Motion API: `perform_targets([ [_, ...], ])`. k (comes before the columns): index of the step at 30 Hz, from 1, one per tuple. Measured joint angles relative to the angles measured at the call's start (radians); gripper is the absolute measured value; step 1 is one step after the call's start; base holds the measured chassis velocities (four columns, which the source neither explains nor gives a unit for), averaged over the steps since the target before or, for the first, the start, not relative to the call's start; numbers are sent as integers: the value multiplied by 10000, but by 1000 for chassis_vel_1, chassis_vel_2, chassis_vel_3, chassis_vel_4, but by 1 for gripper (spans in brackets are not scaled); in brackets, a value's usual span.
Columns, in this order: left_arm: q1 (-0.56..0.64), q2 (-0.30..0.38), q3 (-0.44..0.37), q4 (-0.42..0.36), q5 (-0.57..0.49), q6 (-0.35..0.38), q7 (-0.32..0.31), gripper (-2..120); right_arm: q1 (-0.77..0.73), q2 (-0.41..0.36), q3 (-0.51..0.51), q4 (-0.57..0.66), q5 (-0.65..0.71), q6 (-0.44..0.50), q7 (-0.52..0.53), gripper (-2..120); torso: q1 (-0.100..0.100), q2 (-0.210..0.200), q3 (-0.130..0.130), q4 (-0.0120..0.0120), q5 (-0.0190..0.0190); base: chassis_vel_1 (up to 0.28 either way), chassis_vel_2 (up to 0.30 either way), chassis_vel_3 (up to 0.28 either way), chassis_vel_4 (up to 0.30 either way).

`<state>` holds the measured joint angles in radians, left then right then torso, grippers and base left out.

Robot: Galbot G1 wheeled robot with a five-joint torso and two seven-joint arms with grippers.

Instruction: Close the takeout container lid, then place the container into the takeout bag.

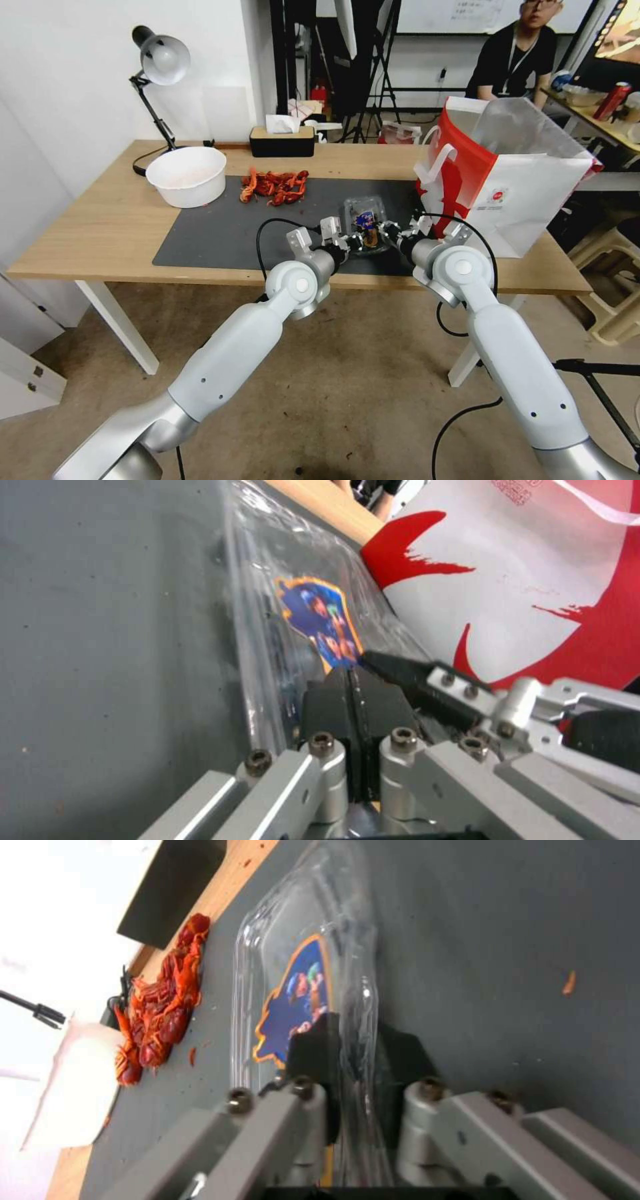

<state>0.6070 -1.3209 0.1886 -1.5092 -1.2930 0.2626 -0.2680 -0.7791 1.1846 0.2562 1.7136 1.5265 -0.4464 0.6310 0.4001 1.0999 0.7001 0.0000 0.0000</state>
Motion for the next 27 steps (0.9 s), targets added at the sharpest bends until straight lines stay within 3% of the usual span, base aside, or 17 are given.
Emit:
perform_targets([
  [2, -19, 5, -23, 0, -7, -5, 9, 0, -22, 0, 18, 3, 11, 0, -17, 0, 0, 1, -2, 0, 0, 0, 0, 0, 0],
  [10, -21, 23, -114, -123, -110, -8, 35, 0, -42, 6, 38, -61, -28, 11, -103, 0, 0, 2, -2, 0, -1, 0, 0, 0, 0],
  [18, 448, 734, -611, -1111, -267, -131, 294, 0, -70, 25, 39, -56, -101, 103, -336, 0, 0, 2, -1, -1, -1, 0, 0, 0, 0],
  [24, 1464, 1553, -1349, -2108, 716, -284, 1008, 0, -100, 28, -2, 94, -211, 209, -678, 0, 0, 2, -2, 2, -4, 0, 0, 0, 0],
  [27, 2359, 2091, -1874, -2775, 1755, -318, 1582, 12, -105, -28, -103, 214, -525, 339, -1111, 0, 0, 2, -2, 3, -2, 0, 0, 0, 0],
])
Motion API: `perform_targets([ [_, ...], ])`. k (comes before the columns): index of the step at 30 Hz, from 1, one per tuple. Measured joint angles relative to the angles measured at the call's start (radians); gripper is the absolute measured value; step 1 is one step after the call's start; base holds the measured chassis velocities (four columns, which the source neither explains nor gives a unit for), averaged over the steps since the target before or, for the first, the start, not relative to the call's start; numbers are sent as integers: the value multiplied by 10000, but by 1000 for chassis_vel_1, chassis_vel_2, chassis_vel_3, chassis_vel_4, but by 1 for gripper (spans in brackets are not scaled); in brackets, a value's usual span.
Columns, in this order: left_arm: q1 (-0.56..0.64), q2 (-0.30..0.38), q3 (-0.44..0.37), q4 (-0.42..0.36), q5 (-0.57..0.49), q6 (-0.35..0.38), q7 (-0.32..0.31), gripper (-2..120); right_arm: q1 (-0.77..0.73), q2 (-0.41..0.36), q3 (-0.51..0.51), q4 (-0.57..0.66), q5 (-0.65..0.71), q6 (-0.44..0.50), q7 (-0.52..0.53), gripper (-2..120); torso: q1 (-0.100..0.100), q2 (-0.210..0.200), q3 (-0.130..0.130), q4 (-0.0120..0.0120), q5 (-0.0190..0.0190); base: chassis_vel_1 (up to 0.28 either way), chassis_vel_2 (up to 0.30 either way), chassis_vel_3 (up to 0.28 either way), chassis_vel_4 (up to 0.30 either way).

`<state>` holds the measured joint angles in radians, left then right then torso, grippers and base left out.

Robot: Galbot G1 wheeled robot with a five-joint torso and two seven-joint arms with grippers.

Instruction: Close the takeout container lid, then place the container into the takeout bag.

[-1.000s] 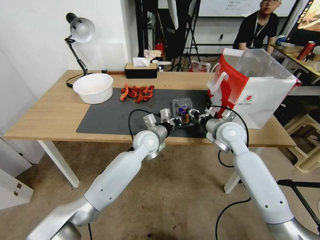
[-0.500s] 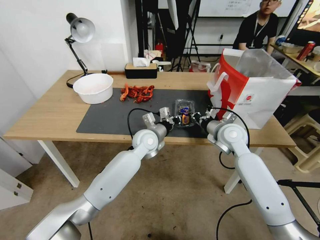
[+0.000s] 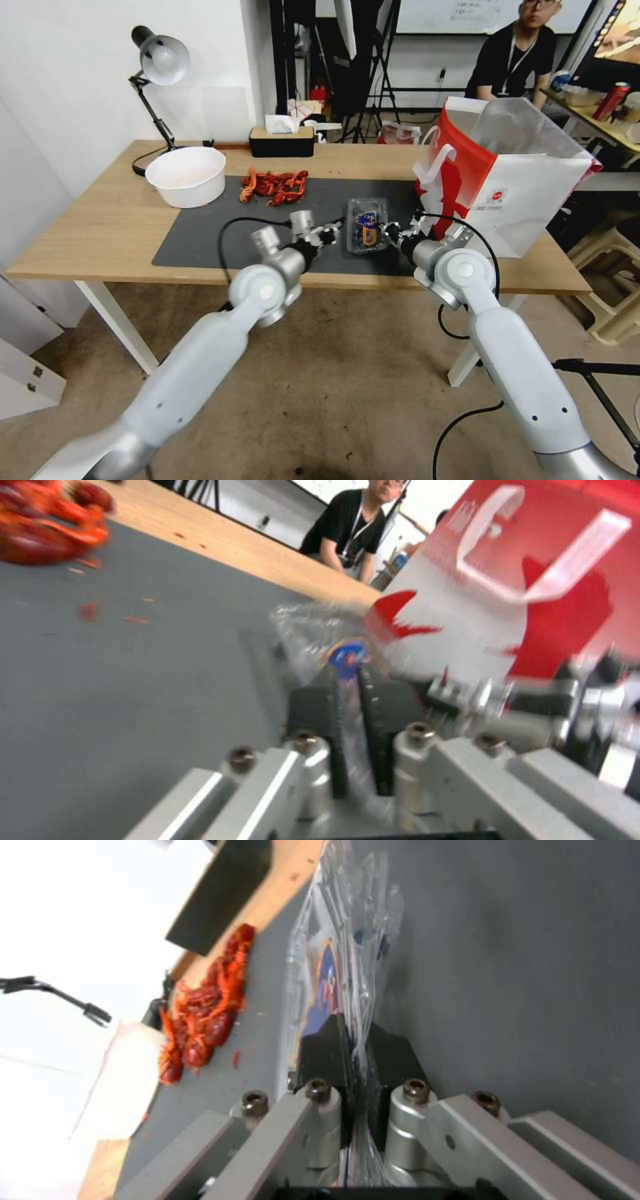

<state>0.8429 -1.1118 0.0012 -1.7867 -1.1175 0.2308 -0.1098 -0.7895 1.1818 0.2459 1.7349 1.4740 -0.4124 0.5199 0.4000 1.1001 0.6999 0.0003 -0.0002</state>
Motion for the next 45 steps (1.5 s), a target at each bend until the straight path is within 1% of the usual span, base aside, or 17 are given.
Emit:
perform_targets([
  [3, 316, 133, -200, -185, 518, -66, 113, 19, -3, -48, -69, 61, -257, 97, -286, 0, 0, 0, 0, 0, -2, 0, 0, 0, 0],
  [4, 488, 197, -352, -318, 870, -135, 174, 22, -3, -82, -109, 112, -430, 166, -470, 0, 0, 0, 0, -2, 0, 0, 0, 0, 0],
  [5, 808, 283, -631, -560, 1564, -324, 302, 30, -2, -141, -202, 234, -810, 331, -808, 0, 0, 0, 0, -2, 1, 0, 0, 0, 0],
  [9, 916, 310, -721, -611, 2293, -562, 444, 38, -246, -255, -140, 570, -1464, 599, -1239, 0, -1, 0, 0, 5, 2, 0, 0, 0, 0],
  [10, 917, 308, -669, -568, 2666, -715, 512, 45, -554, -382, 40, 888, -2044, 833, -1497, 0, 0, 0, 0, 3, 3, 0, 0, 0, 0],
  [11, 978, 312, -678, -563, 2933, -851, 554, 49, -709, -464, 149, 1066, -2409, 1007, -1673, 0, 0, 0, 1, -15, 3, 0, 0, 0, 0],
  [12, 1262, 333, -840, -699, 3362, -1074, 610, 56, -849, -591, 206, 1301, -2951, 1345, -2105, 0, 0, 0, 1, -23, -3, 0, 0, 0, 0],
  [15, 1804, 326, -1177, -982, 3810, -1324, 661, 62, -866, -734, 183, 1524, -3304, 1695, -2480, 0, -2, 0, 1, -8, 10, 0, 0, 0, 0],
  [16, 2279, 289, -1433, -1207, 4094, -1482, 676, 69, -849, -855, 164, 1692, -3483, 1933, -2710, 0, -2, 0, 0, 0, 0, 0, 0, 0, 0],
  [17, 2279, 289, -1433, -1207, 4094, -1482, 676, 69, -849, -855, 164, 1692, -3483, 1933, -2710, 0, -2, 0, 0, 0, 0, 0, 0, 0, 0],
  [19, 3115, 180, -1851, -1405, 4728, -1894, 724, 79, -776, -1099, 158, 1901, -3859, 2332, -3062, 0, -2, 0, 0, 5, 0, 0, 0, 0, 0],
  [20, 3115, 180, -1851, -1405, 4728, -1894, 724, 79, -776, -1099, 158, 1901, -3859, 2332, -3062, 0, -2, 0, 0, 5, 0, 0, 0, 0, 0],
  [23, 3846, -57, -2333, -1528, 5345, -2267, 855, 95, -588, -1462, 161, 2116, -4473, 3004, -3338, 0, -3, 0, 0, -3, 1, 0, 0, 0, 0],
  [31, 4522, -196, -2965, -1762, 5619, -2430, 995, 100, 290, -1870, 332, 2097, -5440, 4457, -3253, 0, -2, -2, 0, -1, 5, 0, 0, 0, 0],
  [35, 4762, -189, -3139, -1854, 5730, -2535, 1060, 100, 865, -2136, 523, 1879, -5839, 4736, -2949, 0, -2, -1, 0, -4, 2, 0, 0, 0, 0],
  [41, 4940, -262, -3198, -1864, 5815, -2650, 1078, 100, 1348, -2472, 675, 1377, -6914, 4735, -2308, 0, -2, -2, 0, -3, 3, 0, 0, 0, 0],
  [45, 4964, -337, -3175, -1809, 5816, -2788, 1080, 100, 1649, -2771, 756, 939, -7936, 4329, -1248, 0, -1, -2, 1, -4, 3, 0, 0, 0, 0],
])
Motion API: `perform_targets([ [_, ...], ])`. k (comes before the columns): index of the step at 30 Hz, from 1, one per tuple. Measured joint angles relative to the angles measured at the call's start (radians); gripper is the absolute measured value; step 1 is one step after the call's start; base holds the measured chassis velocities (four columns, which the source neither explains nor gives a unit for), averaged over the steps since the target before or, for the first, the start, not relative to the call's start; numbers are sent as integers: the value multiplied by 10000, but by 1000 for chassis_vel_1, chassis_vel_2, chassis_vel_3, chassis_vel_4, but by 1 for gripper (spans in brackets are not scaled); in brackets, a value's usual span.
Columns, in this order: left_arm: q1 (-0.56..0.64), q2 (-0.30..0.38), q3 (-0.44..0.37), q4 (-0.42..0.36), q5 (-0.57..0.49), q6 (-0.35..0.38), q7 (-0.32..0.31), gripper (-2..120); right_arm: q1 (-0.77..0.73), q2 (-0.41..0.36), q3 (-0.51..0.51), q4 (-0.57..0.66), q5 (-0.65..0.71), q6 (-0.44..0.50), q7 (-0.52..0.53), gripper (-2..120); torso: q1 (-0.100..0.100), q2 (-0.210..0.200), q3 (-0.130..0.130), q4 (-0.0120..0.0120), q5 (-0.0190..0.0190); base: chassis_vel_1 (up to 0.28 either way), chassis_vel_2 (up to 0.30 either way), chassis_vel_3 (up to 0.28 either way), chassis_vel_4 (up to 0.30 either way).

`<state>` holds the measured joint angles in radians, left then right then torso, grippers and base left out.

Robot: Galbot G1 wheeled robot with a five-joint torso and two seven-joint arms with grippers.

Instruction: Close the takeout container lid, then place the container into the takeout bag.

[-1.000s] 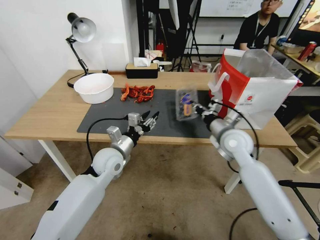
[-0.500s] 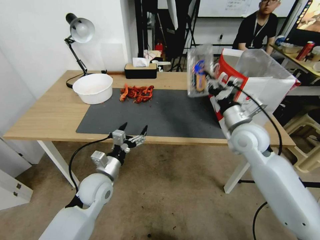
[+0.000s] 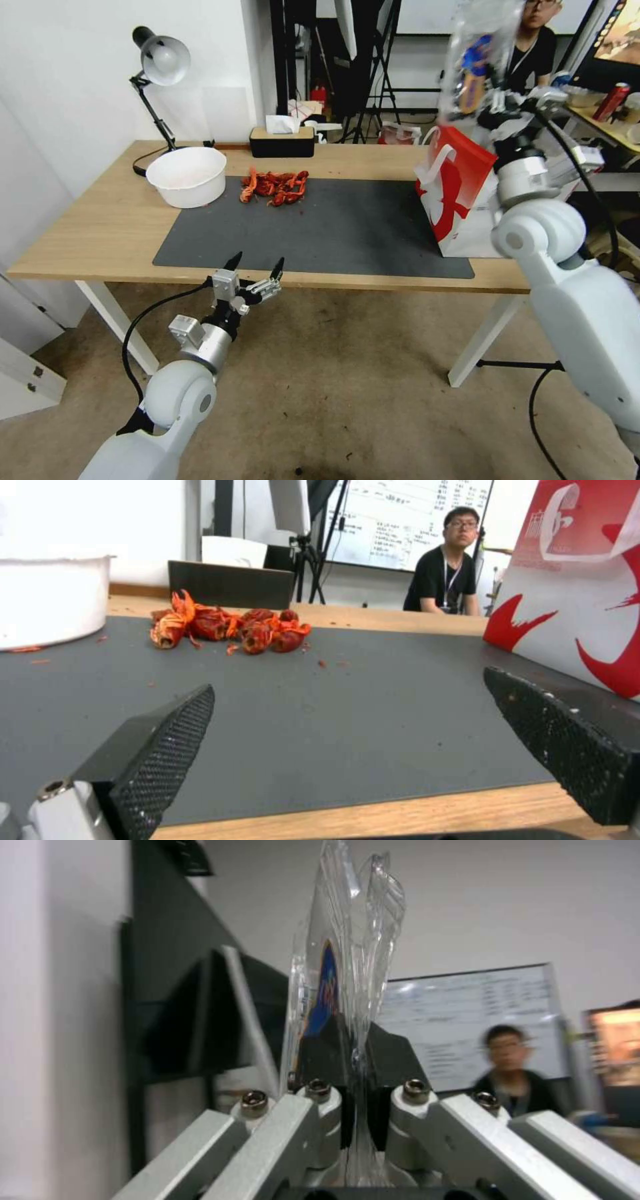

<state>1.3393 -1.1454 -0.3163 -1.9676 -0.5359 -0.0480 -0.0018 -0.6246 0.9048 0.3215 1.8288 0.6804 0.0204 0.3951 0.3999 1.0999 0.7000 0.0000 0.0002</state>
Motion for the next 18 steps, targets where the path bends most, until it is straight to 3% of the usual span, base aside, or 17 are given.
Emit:
perform_targets([
  [6, 23, -126, 123, 17, 18, -27, -6, 100, 65, -191, 47, -151, -189, -557, 838, 0, 2, 0, 0, -1, 1, 0, 0, 0, 0],
  [13, 83, -164, 267, 96, 35, -66, -30, 100, 9, -166, 233, 273, 2077, -1534, 2037, 0, 1, 0, 0, 1, -2, 0, 0, 0, 0],
  [18, 99, -164, 268, 95, 29, -69, -60, 100, -91, -128, 273, 394, 2339, -1639, 2246, 0, 1, 0, 0, 0, -1, 0, 0, 0, 0],
])
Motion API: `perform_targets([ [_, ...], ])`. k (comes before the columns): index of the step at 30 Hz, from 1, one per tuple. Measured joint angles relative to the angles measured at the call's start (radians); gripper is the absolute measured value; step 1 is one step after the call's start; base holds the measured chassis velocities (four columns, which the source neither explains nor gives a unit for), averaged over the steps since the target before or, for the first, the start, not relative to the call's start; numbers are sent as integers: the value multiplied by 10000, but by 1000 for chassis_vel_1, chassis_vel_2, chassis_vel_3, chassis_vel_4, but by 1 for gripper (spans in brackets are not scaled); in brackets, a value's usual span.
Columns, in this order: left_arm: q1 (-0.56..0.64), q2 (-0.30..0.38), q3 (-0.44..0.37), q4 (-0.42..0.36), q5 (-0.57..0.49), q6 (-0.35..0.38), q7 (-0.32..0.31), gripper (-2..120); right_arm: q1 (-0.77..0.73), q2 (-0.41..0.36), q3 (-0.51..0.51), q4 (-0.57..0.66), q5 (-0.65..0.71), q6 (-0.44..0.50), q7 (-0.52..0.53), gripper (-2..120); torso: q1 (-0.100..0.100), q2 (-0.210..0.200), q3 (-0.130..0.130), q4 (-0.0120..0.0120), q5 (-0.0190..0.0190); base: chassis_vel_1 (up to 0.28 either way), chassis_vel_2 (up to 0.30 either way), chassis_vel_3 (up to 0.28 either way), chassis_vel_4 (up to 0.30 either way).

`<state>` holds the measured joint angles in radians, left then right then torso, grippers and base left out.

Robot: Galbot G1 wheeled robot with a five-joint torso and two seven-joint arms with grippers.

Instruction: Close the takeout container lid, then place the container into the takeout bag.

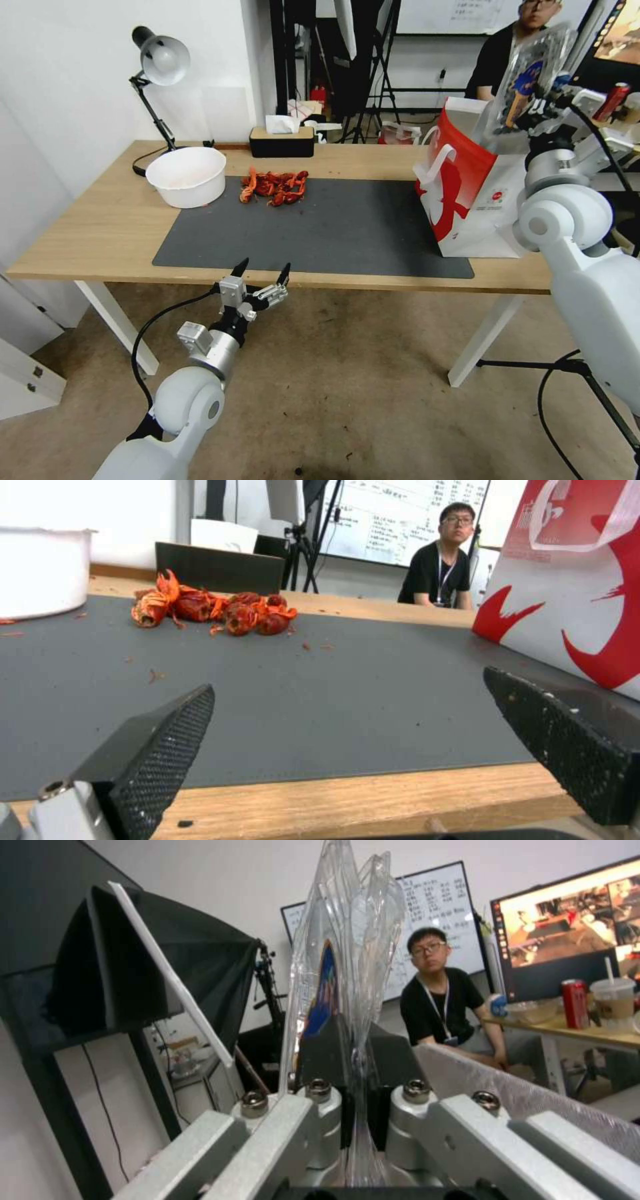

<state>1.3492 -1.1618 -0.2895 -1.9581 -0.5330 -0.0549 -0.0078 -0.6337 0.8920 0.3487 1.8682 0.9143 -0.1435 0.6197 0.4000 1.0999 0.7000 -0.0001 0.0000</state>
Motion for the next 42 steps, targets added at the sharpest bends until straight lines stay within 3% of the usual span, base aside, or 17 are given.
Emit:
perform_targets([
  [11, 47, -27, 5, 18, -21, -39, -62, 100, -260, 230, 77, 64, 343, -21, 253, 37, 0, 0, 0, -1, 0, 0, 0, 0, 0],
  [14, 46, -38, 14, 40, -22, -81, -84, 100, -360, 287, 103, 96, 286, -34, 278, 55, 0, 0, 0, 1, 0, 0, 0, 0, 0],
  [18, 41, -36, 16, 40, -22, -85, -92, 100, -408, 298, 138, 97, 291, -35, 270, 64, 0, 0, 0, 1, -1, 0, 0, 0, 0],
  [26, 15, -76, 25, 62, -46, -86, -149, 100, -485, 307, 197, 149, 385, 93, -68, 95, 0, 1, 0, 0, 0, 0, 0, 0, 0],
  [36, 49, -157, -1, 41, 7, -84, -122, 100, -444, 224, 76, 377, 346, 304, -685, 100, 0, 0, 0, 2, 0, 0, 0, 0, 0],
  [38, 51, -127, -41, -4, -95, -115, -105, 100, -618, 96, 54, 421, -397, 868, -1619, 100, 0, 1, 0, -1, 0, 0, 0, 0, 0],
  [42, 54, -113, -141, -11, -168, -194, -41, 100, -1037, 52, 27, 801, -450, 1167, -2473, 100, 0, 0, 0, 1, -1, 0, 0, 0, 0],
])
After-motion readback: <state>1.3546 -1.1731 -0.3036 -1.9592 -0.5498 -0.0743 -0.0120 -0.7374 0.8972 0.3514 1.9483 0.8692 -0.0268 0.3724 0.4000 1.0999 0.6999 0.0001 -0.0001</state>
